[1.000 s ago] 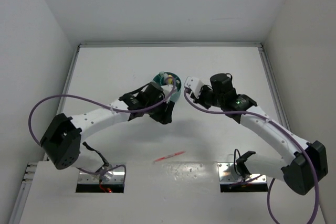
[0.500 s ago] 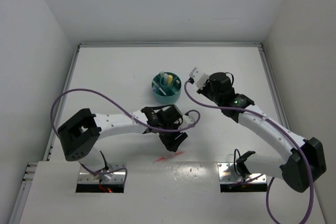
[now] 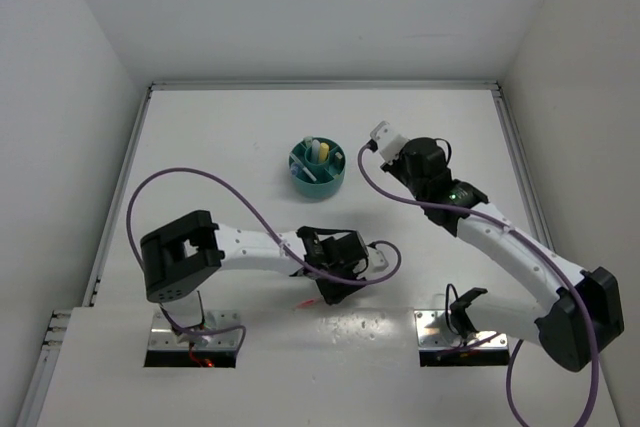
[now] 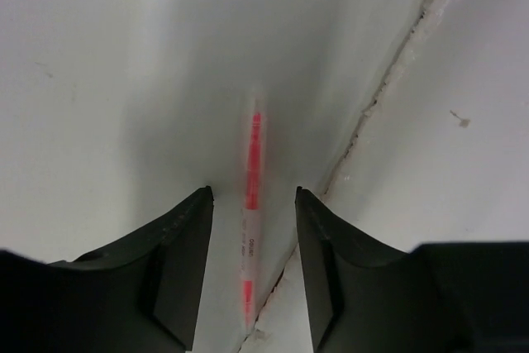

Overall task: Sort the stationery into containers
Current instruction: Pick up the stationery from the corner of the board.

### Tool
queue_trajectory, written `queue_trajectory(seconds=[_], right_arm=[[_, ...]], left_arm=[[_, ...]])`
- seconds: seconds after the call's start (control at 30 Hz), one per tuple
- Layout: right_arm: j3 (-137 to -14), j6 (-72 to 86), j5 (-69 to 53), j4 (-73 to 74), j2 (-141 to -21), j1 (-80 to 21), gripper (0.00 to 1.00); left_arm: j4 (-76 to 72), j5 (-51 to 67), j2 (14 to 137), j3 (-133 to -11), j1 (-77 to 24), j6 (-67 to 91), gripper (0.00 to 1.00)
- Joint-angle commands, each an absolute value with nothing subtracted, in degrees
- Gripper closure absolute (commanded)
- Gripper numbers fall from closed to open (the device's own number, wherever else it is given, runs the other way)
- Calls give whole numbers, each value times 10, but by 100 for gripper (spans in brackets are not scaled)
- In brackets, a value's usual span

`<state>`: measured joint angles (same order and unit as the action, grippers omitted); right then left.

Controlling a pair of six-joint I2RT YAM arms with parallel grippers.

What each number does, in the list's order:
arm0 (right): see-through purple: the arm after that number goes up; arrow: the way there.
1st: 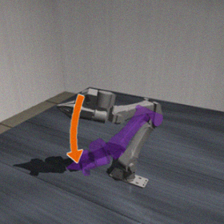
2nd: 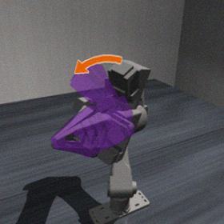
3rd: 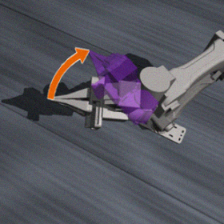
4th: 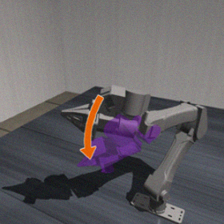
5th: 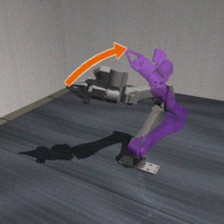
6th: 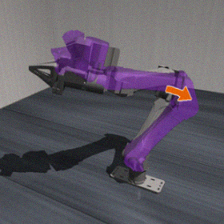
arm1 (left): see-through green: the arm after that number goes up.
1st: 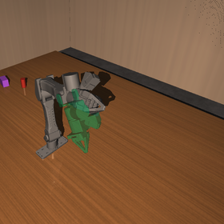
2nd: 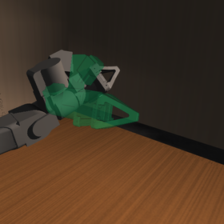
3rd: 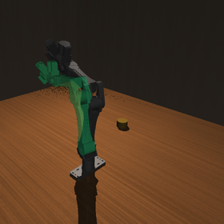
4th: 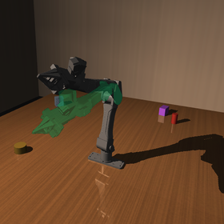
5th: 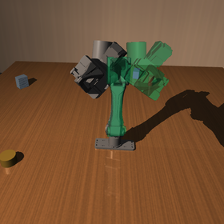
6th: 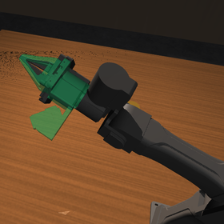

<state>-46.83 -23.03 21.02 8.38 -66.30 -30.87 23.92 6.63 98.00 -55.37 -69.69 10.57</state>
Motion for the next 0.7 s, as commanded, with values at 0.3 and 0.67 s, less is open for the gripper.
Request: queue_trajectory(seconds=[0.3, 0.67], right_arm=[[-467, -214, 210, 59, -643, -301, 100], [-467, -214, 205, 59, -633, -295, 100]], left_arm=[[272, -98, 1038, -615, -759, 145, 62], [308, -174, 1060, -630, -774, 170, 93]])
